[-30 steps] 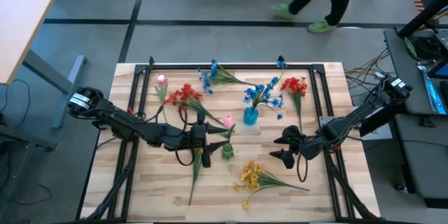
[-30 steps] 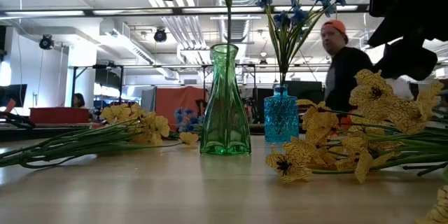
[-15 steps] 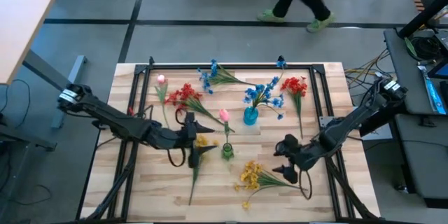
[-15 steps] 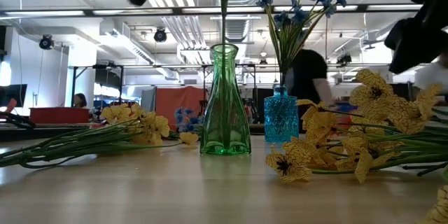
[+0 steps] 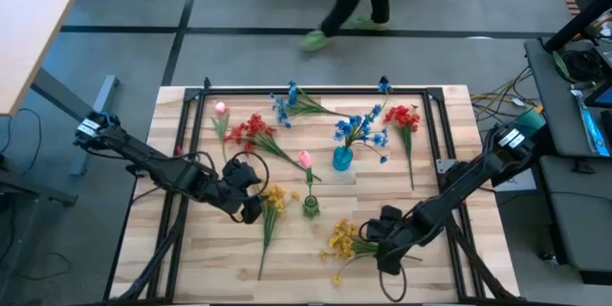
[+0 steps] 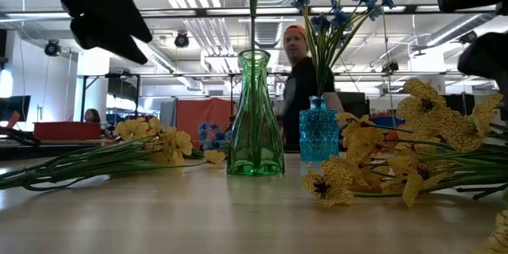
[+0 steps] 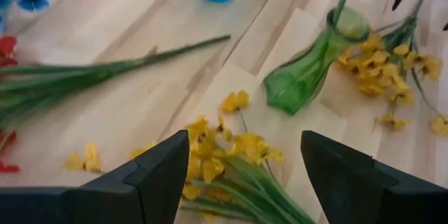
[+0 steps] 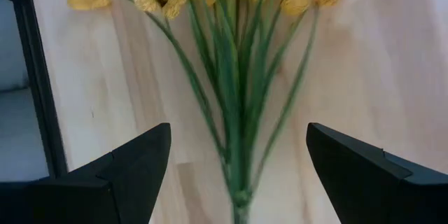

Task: Sort flowers into vase by color
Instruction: Put the right yellow flowers into the green flower vase

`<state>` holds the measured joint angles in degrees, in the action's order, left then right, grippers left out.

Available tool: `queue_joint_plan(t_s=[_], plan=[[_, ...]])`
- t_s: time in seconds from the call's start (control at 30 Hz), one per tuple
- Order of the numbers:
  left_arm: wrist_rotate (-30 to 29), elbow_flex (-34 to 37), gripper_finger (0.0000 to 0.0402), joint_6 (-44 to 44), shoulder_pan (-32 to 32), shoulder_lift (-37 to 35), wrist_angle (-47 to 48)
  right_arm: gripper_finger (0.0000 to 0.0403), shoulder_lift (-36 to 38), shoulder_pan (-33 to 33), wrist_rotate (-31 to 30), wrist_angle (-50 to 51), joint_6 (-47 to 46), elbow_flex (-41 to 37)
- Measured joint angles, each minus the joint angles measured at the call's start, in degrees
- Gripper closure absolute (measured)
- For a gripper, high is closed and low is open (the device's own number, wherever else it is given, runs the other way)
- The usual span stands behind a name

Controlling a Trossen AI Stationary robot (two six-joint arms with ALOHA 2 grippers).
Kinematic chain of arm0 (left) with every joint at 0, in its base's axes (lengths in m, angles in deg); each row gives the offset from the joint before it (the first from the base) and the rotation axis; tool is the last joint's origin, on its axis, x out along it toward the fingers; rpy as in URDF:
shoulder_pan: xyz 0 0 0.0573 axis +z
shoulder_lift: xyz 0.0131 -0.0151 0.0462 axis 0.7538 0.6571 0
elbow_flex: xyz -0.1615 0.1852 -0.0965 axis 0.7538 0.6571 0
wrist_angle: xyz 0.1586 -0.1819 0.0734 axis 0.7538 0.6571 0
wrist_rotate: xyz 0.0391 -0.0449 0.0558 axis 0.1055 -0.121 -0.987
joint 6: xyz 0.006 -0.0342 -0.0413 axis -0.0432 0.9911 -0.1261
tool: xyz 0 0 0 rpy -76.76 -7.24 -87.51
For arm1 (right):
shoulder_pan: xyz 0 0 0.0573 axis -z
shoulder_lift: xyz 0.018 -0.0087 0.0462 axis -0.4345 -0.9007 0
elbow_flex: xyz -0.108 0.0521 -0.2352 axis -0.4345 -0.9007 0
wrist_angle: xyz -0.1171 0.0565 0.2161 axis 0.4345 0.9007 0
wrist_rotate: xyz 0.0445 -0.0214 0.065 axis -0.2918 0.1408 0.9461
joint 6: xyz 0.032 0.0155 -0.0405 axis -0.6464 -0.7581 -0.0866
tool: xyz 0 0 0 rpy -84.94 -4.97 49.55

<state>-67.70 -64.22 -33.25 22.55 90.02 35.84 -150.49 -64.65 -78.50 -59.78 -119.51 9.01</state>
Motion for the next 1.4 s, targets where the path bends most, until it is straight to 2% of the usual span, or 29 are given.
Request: queue_joint_plan(t_s=[0.7,0.83,1.13,1.2,1.4], plan=[[-0.1,0.1,0.0143,5.0,-5.2,6.0,-0.4,0.0088,-14.8,-0.2,-1.1,7.0,0.5,10.7],[-0.2,0.1,0.0143,5.6,-5.2,6.4,-0.6,0.0141,-15.6,-0.1,-1.2,8.6,0.5,11.6],[-0.7,0.1,0.0143,6.0,-5.2,7.2,-0.8,0.0343,-14.8,-0.1,-1.9,8.8,0.4,10.8],[-1.0,0.1,0.0143,6.0,-5.2,7.2,-0.8,0.0376,-14.1,-0.1,-2.3,9.0,1.2,10.7],[-1.2,0.1,0.0143,6.4,-5.3,7.2,-1.1,0.0375,-10.1,-0.4,-6.3,10.7,2.1,10.7]])
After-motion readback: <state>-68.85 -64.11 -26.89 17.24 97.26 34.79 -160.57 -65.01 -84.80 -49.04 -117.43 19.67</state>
